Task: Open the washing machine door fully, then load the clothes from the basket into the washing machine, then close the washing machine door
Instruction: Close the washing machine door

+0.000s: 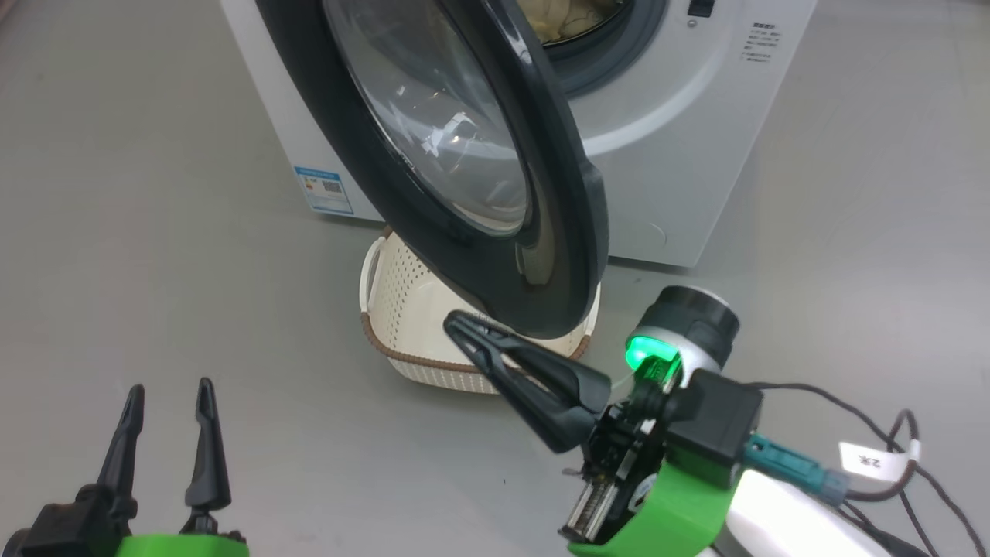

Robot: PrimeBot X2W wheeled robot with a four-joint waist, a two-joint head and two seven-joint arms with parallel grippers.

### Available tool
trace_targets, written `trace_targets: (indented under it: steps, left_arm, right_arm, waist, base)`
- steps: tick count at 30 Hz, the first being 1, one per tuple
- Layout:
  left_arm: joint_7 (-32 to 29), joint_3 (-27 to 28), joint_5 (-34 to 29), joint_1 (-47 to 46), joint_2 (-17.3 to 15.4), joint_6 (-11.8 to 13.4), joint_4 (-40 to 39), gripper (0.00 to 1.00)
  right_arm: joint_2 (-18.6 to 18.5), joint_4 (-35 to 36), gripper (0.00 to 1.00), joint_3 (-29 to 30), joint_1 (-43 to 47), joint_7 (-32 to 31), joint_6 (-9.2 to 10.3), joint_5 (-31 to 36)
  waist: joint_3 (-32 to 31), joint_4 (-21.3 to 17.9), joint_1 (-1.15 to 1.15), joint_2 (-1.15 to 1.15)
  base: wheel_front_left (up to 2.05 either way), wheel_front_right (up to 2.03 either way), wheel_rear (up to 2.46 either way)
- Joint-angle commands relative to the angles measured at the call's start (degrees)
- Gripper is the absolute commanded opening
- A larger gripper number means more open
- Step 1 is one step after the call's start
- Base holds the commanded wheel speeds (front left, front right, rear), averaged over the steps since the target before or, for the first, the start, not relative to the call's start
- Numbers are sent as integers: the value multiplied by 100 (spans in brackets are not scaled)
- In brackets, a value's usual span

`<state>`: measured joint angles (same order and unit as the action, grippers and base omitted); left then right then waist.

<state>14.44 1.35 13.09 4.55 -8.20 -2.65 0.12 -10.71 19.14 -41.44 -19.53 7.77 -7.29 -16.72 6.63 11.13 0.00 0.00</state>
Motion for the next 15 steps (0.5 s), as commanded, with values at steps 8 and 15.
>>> trace_targets:
  steps: [8,15]
  left_arm:
    - [56,174,-113,-501,189,-159,-75,100]
    - [56,176,-158,-691,346,-254,10,100]
  right_arm:
    - [5,-408,0,-218,-191,105,-20,-28]
    - [-83,-748,0,268,-167,227,-20,89]
  waist:
    - [520,333,0,0]
    - [894,348,0,0]
  base:
    - [0,0,0]
    - [0,0,0]
